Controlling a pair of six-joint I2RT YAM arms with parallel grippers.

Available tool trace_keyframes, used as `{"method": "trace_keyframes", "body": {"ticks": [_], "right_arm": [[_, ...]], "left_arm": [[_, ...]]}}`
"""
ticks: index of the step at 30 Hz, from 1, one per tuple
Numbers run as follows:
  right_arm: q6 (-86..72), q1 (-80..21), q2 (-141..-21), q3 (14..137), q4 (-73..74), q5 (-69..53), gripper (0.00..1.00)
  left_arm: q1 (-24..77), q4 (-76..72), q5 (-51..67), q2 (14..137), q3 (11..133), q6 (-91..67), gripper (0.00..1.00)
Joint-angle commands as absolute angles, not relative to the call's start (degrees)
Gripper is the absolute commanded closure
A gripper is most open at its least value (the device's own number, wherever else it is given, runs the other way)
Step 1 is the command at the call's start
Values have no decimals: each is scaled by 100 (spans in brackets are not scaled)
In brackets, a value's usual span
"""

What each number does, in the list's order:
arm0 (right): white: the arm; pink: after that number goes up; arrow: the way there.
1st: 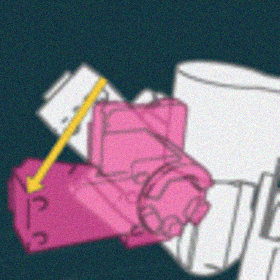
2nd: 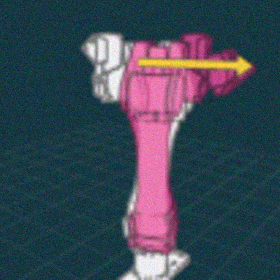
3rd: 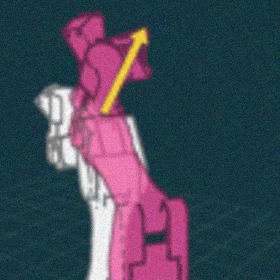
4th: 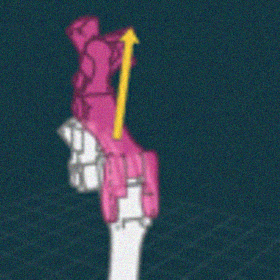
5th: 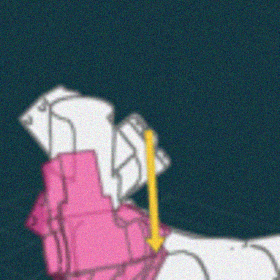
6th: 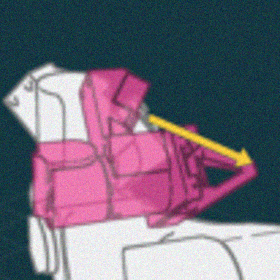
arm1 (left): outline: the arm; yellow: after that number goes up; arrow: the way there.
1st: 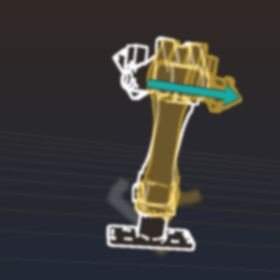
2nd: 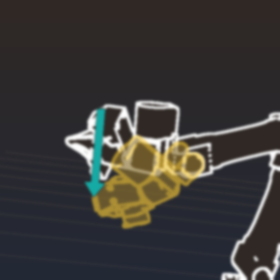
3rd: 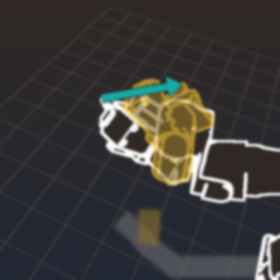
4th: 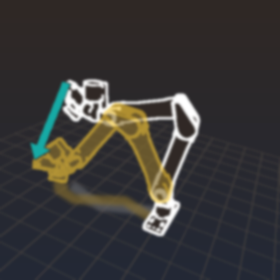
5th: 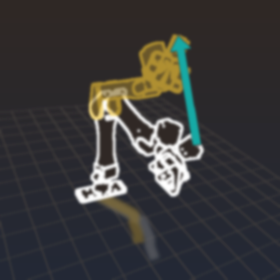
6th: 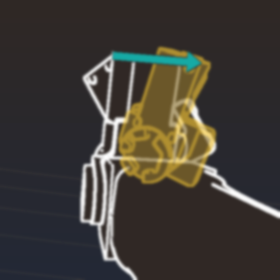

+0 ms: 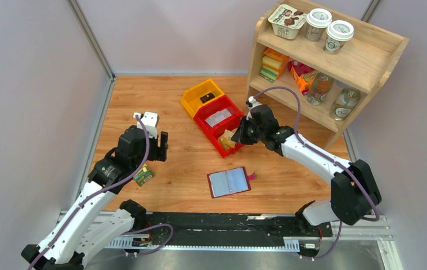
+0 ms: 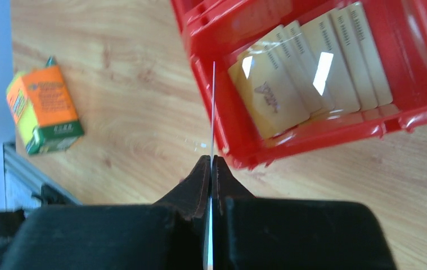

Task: Take the credit cards out of the card holder
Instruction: Place the credit card in the storage box.

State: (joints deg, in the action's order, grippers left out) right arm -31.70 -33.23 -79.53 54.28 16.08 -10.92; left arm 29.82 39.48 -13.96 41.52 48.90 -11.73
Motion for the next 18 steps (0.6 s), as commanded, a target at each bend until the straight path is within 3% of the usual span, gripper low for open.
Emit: {"method": "trace_keyframes", "body": {"ticks": [1,14,18], "right_arm": [[-3937,-3278,-8515,5985,1353,-211,100],[-4254,-3278,-10124,7057,1476,-676,100],[-4140,-3278,-10011,7049,1705,-581,84]], "left_arm": [[2918,3718,-2004,3938,4966,-1213,21],[2874,3841,-1925,4192,4992,-1301,22],[2856,3815,-1863,4192,4975,-1310,22]]}}
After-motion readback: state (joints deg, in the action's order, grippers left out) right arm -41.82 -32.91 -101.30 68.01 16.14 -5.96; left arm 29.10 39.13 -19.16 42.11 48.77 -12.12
